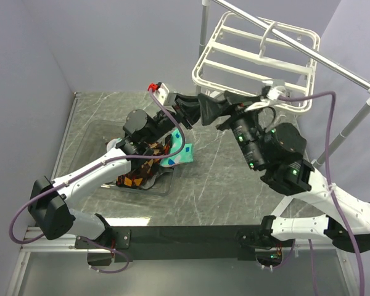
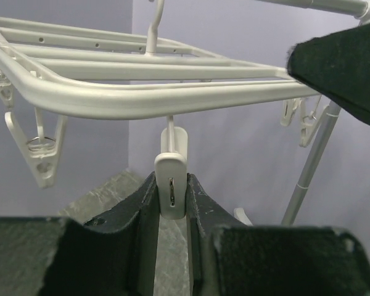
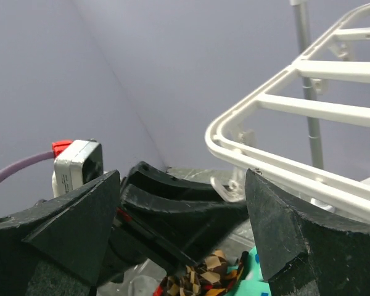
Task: Clip the socks to the hanger
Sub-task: Open the clamp at the hanger.
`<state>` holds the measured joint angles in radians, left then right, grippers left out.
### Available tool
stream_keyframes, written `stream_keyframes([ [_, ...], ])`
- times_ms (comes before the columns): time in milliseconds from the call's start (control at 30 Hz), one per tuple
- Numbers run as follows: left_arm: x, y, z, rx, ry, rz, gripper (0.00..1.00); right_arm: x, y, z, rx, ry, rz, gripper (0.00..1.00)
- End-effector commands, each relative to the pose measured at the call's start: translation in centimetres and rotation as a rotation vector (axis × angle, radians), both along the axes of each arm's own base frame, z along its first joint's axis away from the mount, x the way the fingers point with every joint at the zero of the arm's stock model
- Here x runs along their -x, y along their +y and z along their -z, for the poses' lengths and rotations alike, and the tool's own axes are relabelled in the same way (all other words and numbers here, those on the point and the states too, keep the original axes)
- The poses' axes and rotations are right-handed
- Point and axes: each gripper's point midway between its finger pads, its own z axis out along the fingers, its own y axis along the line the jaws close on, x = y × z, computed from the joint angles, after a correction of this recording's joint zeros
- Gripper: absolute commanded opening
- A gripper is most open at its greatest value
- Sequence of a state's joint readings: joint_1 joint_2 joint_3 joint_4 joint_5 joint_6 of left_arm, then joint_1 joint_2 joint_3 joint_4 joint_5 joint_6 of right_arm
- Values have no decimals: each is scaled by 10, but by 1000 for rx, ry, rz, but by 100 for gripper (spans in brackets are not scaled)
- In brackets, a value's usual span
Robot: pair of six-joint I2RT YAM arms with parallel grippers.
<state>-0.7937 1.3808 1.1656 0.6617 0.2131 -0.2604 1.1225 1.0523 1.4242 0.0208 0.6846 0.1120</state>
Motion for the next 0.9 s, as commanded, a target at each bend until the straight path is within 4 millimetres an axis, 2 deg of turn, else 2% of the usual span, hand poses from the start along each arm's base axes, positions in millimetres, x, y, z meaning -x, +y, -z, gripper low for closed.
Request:
stream_keyframes([
  [0,14,5,-22,27,-28,37,17,-10,16,-1,31,10,-17,88],
  [300,17,6,-23,10,-11,49,16,-24,20,18,55,63,-24,86],
  [567,19,7,-24,20,8,61,16,-39,8,26,38,100,33,82],
  [867,23,8,-29,20,12,71,16,-51,15,35,53,135,34,80],
])
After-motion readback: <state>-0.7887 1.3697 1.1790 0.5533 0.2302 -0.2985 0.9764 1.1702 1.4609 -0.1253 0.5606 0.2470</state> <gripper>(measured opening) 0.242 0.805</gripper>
